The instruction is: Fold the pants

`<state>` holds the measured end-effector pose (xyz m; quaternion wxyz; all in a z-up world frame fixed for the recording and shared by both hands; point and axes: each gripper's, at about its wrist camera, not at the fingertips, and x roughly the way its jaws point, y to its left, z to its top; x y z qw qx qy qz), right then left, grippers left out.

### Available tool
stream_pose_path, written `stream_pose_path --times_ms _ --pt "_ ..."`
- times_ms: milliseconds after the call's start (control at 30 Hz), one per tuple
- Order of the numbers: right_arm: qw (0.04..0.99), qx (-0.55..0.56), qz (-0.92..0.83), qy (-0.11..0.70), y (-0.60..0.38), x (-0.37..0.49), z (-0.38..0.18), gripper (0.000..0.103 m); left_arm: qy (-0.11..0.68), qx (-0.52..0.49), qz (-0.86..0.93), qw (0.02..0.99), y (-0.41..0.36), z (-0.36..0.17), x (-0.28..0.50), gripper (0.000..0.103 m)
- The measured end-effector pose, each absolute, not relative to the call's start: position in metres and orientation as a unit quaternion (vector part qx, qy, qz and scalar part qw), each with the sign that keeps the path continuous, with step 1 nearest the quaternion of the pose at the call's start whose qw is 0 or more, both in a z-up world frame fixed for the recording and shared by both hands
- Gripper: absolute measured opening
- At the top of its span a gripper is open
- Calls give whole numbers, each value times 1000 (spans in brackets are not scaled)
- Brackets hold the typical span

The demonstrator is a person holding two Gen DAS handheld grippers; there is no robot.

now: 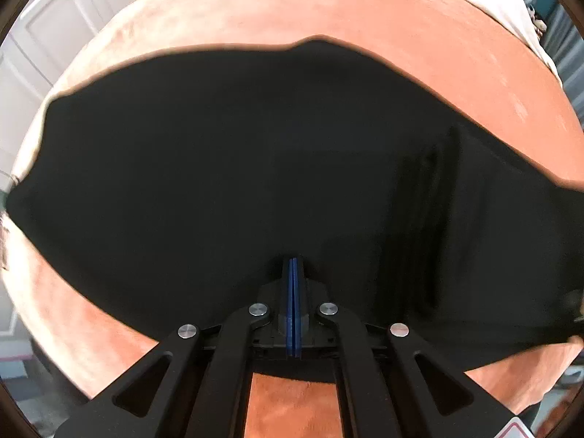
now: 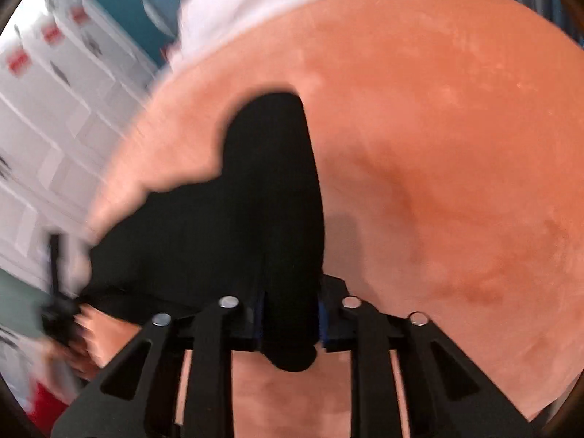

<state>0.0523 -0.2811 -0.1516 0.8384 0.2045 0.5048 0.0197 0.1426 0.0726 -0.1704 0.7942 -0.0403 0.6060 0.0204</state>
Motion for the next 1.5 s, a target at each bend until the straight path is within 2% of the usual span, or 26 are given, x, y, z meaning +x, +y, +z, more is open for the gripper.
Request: stream_pose_path --times_ms 33,67,133,200,233,300,367,467,533,567,600,633,700,733,833,900,1033,1133,1167,1233,1367,1500 --pt "818 170 -3 550 -281 57 -177 42 595 -43 18 802 73 -164 139 0" --pt "820 178 -8 543 -285 53 -180 44 590 -37 18 806 73 -159 137 8" --pt "837 202 -54 507 -293 40 -151 51 572 -11 22 820 76 -142 131 17" --pt "869 165 -71 461 -283 32 -118 52 549 -2 23 835 81 -129 124 47" --pt "881 140 -42 449 -267 35 -103 52 534 1 25 845 87 -121 119 52" --pt "885 85 19 457 -222 48 -90 53 522 9 31 852 94 -113 113 53" --pt "886 25 68 457 -173 59 -90 74 517 10 42 855 104 -107 106 55" --pt "874 -95 132 457 -91 67 -107 76 515 -6 51 856 120 -101 98 62" --pt "862 -139 163 460 -50 74 -125 76 515 -11 59 855 135 -98 89 62" --pt "854 -151 171 467 -37 83 -136 72 516 -9 66 854 137 -97 93 62" --pt "846 -165 169 477 -26 91 -147 64 516 -9 72 853 145 -98 93 62" --pt "834 -168 172 496 -19 100 -162 47 516 -11 78 853 153 -99 91 62" --pt "837 -138 162 505 -26 109 -170 35 515 -15 83 853 166 -98 86 62" --pt "838 -115 155 510 -30 115 -164 20 513 -19 86 854 175 -97 84 62" --pt "853 -16 153 499 -44 128 -131 18 509 -33 92 855 195 -95 82 62" --pt "858 -7 164 487 -39 133 -118 18 512 -43 95 853 205 -97 78 65" --pt "820 -84 178 538 -5 144 -168 30 532 -110 105 833 231 -108 84 65" --pt "839 -54 179 512 -7 132 -146 58 523 -182 133 822 273 -109 81 73" --pt "846 -43 180 499 -11 127 -136 63 517 -197 147 820 286 -110 80 77" --pt "863 -38 174 473 -22 113 -119 72 518 -236 183 801 317 -122 85 78" --pt "886 -2 99 454 -93 79 -103 81 526 -316 186 767 354 -149 102 78" --pt "877 101 -8 470 -210 41 -110 81 525 -324 193 763 360 -164 114 81"
